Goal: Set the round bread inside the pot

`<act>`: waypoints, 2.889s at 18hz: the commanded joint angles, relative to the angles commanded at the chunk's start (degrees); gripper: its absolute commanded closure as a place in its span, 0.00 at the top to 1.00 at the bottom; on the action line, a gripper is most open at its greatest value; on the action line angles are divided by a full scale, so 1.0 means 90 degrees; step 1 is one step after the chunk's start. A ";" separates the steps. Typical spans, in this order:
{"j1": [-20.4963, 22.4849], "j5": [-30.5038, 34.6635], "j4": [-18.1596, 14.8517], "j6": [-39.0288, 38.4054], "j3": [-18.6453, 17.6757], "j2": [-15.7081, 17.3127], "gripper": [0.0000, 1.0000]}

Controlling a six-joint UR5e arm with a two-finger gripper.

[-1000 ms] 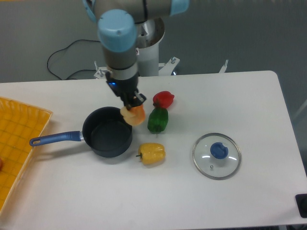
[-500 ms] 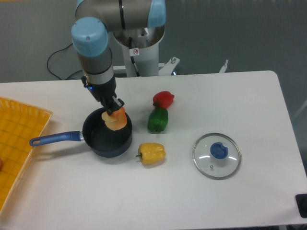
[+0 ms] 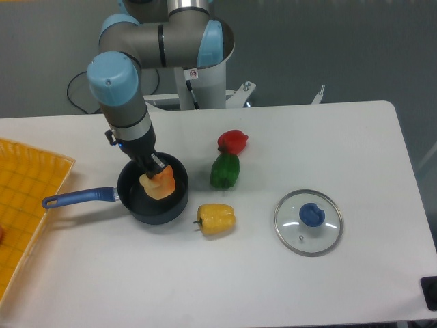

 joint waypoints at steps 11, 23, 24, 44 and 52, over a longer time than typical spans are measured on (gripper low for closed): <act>-0.0098 0.0108 0.0029 0.0010 0.0010 -0.0108 0.60; -0.0069 0.0118 0.0029 0.0049 0.0039 -0.0098 0.61; -0.0030 0.0118 0.0029 0.0049 0.0049 -0.0098 0.63; 0.2167 0.0069 -0.0224 0.2585 0.0908 -0.0059 1.00; 0.3201 -0.0165 -0.0712 0.4468 0.1122 -0.0166 1.00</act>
